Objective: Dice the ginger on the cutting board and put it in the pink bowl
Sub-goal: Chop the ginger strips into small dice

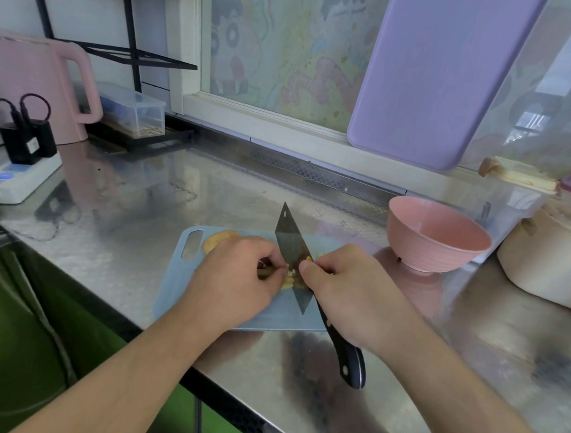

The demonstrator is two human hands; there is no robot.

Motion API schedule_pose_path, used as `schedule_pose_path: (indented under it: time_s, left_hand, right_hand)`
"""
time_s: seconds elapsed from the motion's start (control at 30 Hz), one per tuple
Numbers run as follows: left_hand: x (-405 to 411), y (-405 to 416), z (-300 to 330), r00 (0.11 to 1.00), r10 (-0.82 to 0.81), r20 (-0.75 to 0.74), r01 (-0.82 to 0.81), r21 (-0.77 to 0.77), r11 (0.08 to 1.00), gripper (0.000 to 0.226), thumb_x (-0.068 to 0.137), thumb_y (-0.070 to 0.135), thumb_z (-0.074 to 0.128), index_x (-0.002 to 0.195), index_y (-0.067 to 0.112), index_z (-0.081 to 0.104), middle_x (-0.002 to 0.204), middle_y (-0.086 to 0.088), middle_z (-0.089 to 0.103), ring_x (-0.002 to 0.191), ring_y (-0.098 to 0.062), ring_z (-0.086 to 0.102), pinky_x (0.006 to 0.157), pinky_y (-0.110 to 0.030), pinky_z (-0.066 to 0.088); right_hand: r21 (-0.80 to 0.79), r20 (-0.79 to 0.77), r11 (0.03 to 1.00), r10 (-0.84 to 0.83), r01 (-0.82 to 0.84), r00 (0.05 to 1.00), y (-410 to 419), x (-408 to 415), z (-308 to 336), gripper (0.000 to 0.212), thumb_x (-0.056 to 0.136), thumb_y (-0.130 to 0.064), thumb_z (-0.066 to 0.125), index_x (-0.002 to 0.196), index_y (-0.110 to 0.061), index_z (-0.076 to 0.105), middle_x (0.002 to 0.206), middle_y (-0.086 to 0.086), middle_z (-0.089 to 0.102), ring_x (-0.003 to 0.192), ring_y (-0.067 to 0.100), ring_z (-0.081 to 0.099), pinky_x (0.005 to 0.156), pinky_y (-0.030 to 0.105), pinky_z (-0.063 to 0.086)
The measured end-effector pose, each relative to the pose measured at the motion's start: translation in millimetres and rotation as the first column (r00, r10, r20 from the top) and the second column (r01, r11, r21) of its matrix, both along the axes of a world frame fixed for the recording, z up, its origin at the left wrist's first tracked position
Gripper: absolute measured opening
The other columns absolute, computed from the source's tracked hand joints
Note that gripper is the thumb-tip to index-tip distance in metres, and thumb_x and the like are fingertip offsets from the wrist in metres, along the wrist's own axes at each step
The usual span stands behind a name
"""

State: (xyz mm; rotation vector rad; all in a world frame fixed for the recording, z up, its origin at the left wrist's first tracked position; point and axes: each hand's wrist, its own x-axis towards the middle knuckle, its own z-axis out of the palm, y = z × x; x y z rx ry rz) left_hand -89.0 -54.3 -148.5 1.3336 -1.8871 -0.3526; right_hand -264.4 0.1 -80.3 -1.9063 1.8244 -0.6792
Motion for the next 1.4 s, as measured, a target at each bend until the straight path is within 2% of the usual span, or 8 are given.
schedule_pose_path:
  time_s: [0.2,0.4,0.63,0.77,0.87,1.07,1.2,1.4]
  left_hand:
    - [-0.7,0.8,2.0,1.0,0.006,-0.01,-0.006,0.003,1.0,0.009,0.089,0.033,0.07,0.081,0.034,0.071,0.083,0.023,0.069,0.086,-0.001,0.065,0.074,-0.036,0.059]
    - [1.4,1.0,1.6,1.0,-0.011,-0.003,0.011,0.0,1.0,0.006,0.085,0.032,0.068,0.08,0.034,0.072,0.083,0.022,0.07,0.086,-0.002,0.066,0.075,-0.036,0.06]
    - [-0.8,1.6,1.7,1.0,0.005,0.002,-0.005,-0.025,1.0,0.005,0.082,0.033,0.069,0.078,0.032,0.071,0.079,0.02,0.069,0.081,-0.003,0.065,0.071,-0.036,0.059]
    - [-1.7,2.0,2.1,1.0,0.015,0.027,-0.014,-0.039,0.999,0.007,0.083,0.029,0.072,0.076,0.031,0.071,0.077,0.019,0.068,0.08,-0.005,0.064,0.069,-0.037,0.058]
    - [-1.5,1.6,2.5,1.0,0.016,0.015,-0.015,-0.029,0.999,0.007,0.082,0.029,0.073,0.076,0.032,0.071,0.077,0.02,0.069,0.08,-0.004,0.064,0.07,-0.036,0.059]
    - [-0.8,2.6,3.6,1.0,0.019,-0.004,-0.019,0.006,1.0,0.007,0.083,0.03,0.073,0.076,0.033,0.071,0.077,0.02,0.07,0.081,-0.003,0.065,0.072,-0.036,0.059]
    - [-0.4,3.9,4.8,0.999,0.001,-0.035,0.001,0.036,0.999,0.009,0.086,0.03,0.071,0.078,0.034,0.07,0.079,0.021,0.07,0.083,-0.001,0.066,0.074,-0.036,0.06]
    - [-0.1,4.4,6.5,0.994,0.013,-0.105,-0.006,0.059,0.998,0.014,0.084,0.02,0.073,0.076,0.031,0.072,0.079,0.018,0.071,0.082,0.001,0.067,0.077,-0.031,0.06]
  right_hand:
    - [-0.064,0.044,0.998,0.015,-0.012,0.999,6.0,-8.9,9.2,0.055,0.104,-0.037,0.057,0.063,-0.007,0.035,0.052,0.0,0.032,0.049,0.018,0.032,0.052,0.035,0.028]
    - [-0.067,0.041,0.997,0.032,-0.029,0.999,10.2,-6.8,11.5,0.054,0.103,-0.036,0.058,0.061,-0.011,0.034,0.052,0.0,0.028,0.048,0.016,0.028,0.053,0.035,0.027]
    - [-0.031,0.007,0.999,0.016,-0.016,1.0,9.3,-3.8,7.8,0.054,0.102,-0.037,0.057,0.062,-0.009,0.035,0.052,0.002,0.031,0.048,0.018,0.031,0.052,0.034,0.029]
    - [0.01,-0.017,1.0,0.023,-0.023,1.0,12.3,-3.4,10.7,0.051,0.102,-0.036,0.057,0.06,-0.014,0.036,0.053,0.002,0.029,0.047,0.019,0.029,0.05,0.032,0.027]
    - [0.04,-0.006,0.999,0.013,-0.013,1.0,9.8,-2.7,10.4,0.052,0.101,-0.035,0.057,0.062,-0.007,0.037,0.053,0.004,0.032,0.048,0.02,0.031,0.051,0.032,0.028]
    - [0.033,0.018,0.999,-0.02,0.02,1.0,-2.5,5.5,-1.3,0.057,0.103,-0.035,0.057,0.057,-0.013,0.033,0.037,-0.006,0.034,0.04,0.016,0.033,0.046,0.029,0.029]
    - [-0.017,0.038,1.0,0.009,-0.009,0.999,-1.7,1.5,-4.2,0.055,0.104,-0.037,0.056,0.06,-0.014,0.031,0.051,0.0,0.031,0.05,0.019,0.031,0.053,0.035,0.029]
    - [-0.062,0.037,0.998,0.017,-0.015,0.999,8.8,-4.1,8.1,0.054,0.104,-0.038,0.055,0.062,-0.012,0.033,0.053,-0.001,0.027,0.049,0.014,0.027,0.051,0.034,0.024]
